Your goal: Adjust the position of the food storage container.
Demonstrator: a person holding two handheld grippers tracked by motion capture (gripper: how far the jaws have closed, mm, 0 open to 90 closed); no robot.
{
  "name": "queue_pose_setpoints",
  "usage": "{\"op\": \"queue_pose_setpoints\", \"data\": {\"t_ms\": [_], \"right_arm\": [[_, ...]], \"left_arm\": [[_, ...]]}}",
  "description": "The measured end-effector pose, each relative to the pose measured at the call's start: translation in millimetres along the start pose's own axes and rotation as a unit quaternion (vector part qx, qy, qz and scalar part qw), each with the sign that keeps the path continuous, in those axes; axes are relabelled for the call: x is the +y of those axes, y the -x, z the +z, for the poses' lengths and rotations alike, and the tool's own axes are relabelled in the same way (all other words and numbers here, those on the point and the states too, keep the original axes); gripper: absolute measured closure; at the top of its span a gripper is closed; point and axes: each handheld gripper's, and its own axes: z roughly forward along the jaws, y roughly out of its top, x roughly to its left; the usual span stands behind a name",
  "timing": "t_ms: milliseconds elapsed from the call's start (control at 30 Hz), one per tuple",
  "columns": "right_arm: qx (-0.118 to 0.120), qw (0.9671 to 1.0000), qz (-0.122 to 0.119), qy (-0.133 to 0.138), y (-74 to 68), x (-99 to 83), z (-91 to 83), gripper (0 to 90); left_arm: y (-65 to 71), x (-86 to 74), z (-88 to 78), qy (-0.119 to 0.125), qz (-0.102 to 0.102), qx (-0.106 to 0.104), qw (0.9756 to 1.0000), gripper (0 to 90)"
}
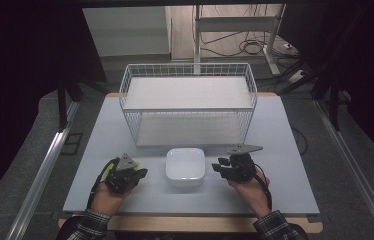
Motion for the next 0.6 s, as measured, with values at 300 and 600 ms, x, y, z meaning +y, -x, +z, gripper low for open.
{"op": "queue_pose_setpoints", "data": {"t_ms": [300,600], "right_arm": [[-0.004,1.0,-0.007,-0.006,0.5,-1.5,-1.9,60.0],[0.012,0.9996,-0.024,-0.001,-0.2,-6.4,-12.4,34.7]], "left_arm": [[-2.5,0.5,-3.0,0.023,-0.01,-0.022,0.9994,78.7],[16.6,2.8,0.5,0.057,0.004,-0.069,0.996,24.3]]}}
